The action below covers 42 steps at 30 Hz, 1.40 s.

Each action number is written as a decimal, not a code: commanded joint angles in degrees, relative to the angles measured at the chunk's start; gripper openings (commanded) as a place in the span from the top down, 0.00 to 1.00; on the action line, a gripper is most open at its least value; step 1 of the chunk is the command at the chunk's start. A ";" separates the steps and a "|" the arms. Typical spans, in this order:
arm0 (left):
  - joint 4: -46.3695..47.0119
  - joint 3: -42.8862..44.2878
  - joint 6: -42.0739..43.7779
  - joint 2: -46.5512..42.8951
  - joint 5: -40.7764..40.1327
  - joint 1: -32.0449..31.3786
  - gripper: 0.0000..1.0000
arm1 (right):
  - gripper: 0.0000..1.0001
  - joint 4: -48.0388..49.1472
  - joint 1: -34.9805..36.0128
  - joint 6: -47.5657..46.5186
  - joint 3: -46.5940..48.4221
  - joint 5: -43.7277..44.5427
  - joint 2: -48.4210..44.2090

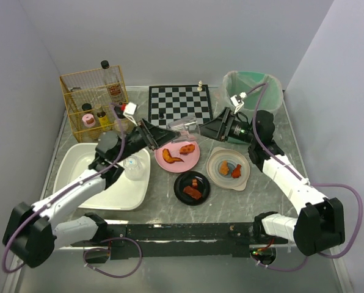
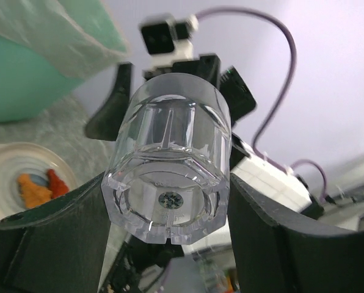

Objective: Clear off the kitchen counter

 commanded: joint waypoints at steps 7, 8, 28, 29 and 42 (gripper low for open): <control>-42.89 10.37 17.58 -13.38 -17.58 11.04 0.99 | 0.00 -38.47 -2.37 -17.65 13.16 29.65 -5.11; -48.89 12.83 19.87 -13.38 -21.88 11.04 0.99 | 0.00 -41.28 -2.28 -17.47 14.05 32.99 -4.49; -116.87 44.32 28.86 1.82 -51.26 7.81 0.99 | 0.00 -53.53 -2.37 -25.55 18.36 43.05 4.91; -118.02 44.32 27.46 2.00 -52.76 6.40 0.99 | 0.00 -53.35 -2.46 -25.46 18.36 42.61 5.18; -117.94 29.82 12.26 1.47 -52.85 -8.55 0.99 | 0.00 -51.07 -2.46 -27.57 15.29 39.26 4.83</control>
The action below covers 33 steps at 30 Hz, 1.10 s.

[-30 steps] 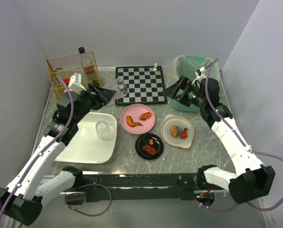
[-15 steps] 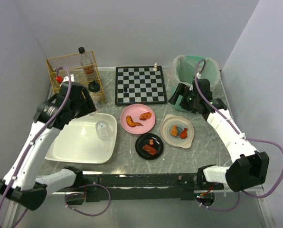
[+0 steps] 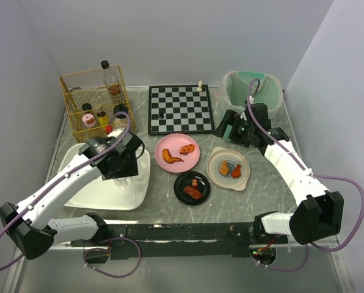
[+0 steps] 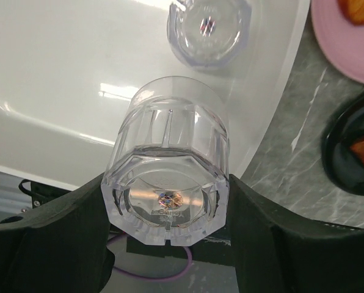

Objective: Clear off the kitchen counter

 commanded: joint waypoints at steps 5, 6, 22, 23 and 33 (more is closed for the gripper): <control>1.93 -4.94 -10.57 -0.43 -1.56 -5.73 0.99 | 0.00 4.04 -0.25 -4.13 -2.60 -0.58 -2.54; 3.25 -6.00 -10.66 -0.25 -0.95 -5.91 0.99 | 0.00 4.57 -0.33 -4.13 -2.95 -0.58 -3.25; 13.71 -16.55 -10.84 1.85 -1.91 -6.52 0.99 | 0.01 13.80 -0.16 -5.09 -8.58 -4.36 -8.00; 14.42 -16.90 -10.49 2.29 -1.91 -6.52 0.99 | 0.01 13.89 -0.25 -5.36 -8.66 -4.53 -8.09; 16.79 -19.02 -9.87 3.88 -2.26 -6.52 0.83 | 0.00 11.08 -0.16 -5.19 -7.79 -4.36 -6.95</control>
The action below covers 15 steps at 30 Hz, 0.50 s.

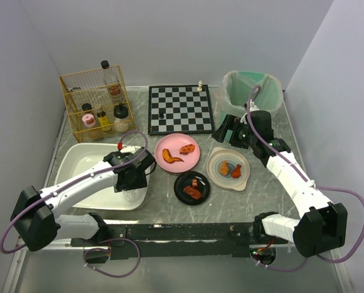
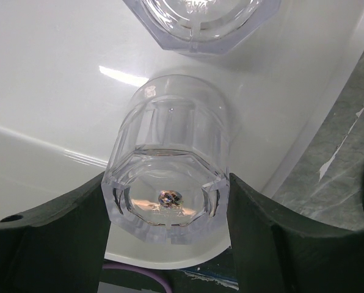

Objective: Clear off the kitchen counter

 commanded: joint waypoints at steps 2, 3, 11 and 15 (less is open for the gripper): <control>2.15 0.06 0.19 -0.45 -1.01 -0.21 0.74 | 0.00 -0.11 -0.16 -0.79 1.33 -0.40 -0.36; 2.24 -0.11 0.27 -0.28 -0.66 -0.21 0.64 | 0.01 -0.20 -0.33 -0.79 1.42 -0.58 -0.45; 1.19 0.15 -0.25 -2.56 2.07 -0.21 0.01 | 0.00 -0.47 -0.33 -0.97 1.24 -0.58 -0.37; -5.21 4.97 -0.60 -2.38 0.05 -0.21 0.01 | 0.01 -0.38 -0.33 -0.53 1.42 -1.01 0.16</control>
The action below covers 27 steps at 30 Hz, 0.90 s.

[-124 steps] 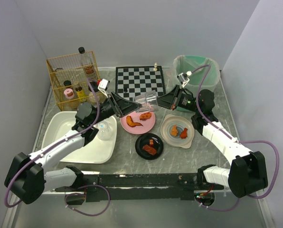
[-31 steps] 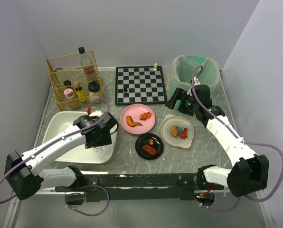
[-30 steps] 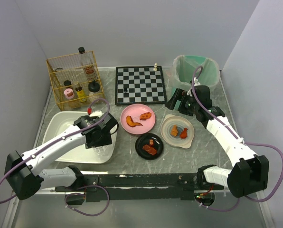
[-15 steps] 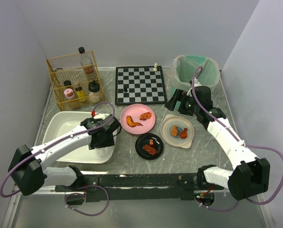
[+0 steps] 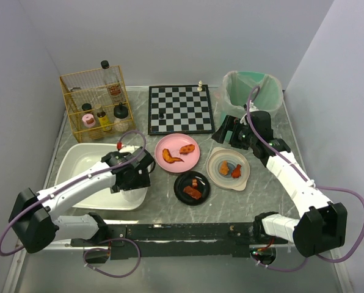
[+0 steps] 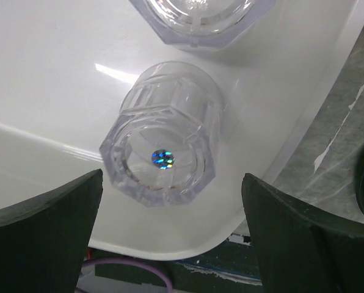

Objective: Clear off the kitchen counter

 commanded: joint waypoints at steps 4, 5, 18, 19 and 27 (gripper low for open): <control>-10.63 15.16 -0.06 -3.72 -4.38 -0.21 0.01 | 0.01 0.41 -0.25 -0.90 1.42 0.14 0.23; -10.81 18.14 1.08 -4.34 -5.26 -0.21 0.01 | 0.01 0.23 -0.25 -0.90 1.42 0.41 0.41; 23.35 25.03 21.04 -8.13 -1.41 0.67 0.01 | 0.04 -0.91 5.54 -0.55 -2.79 3.83 -2.58; 25.55 24.24 21.39 -7.60 1.21 1.80 0.01 | 0.05 -1.09 6.77 0.06 -3.58 4.62 -3.02; 41.30 15.97 19.81 -3.21 22.06 13.41 0.01 | 0.08 -1.27 13.81 7.00 -13.07 7.88 -10.31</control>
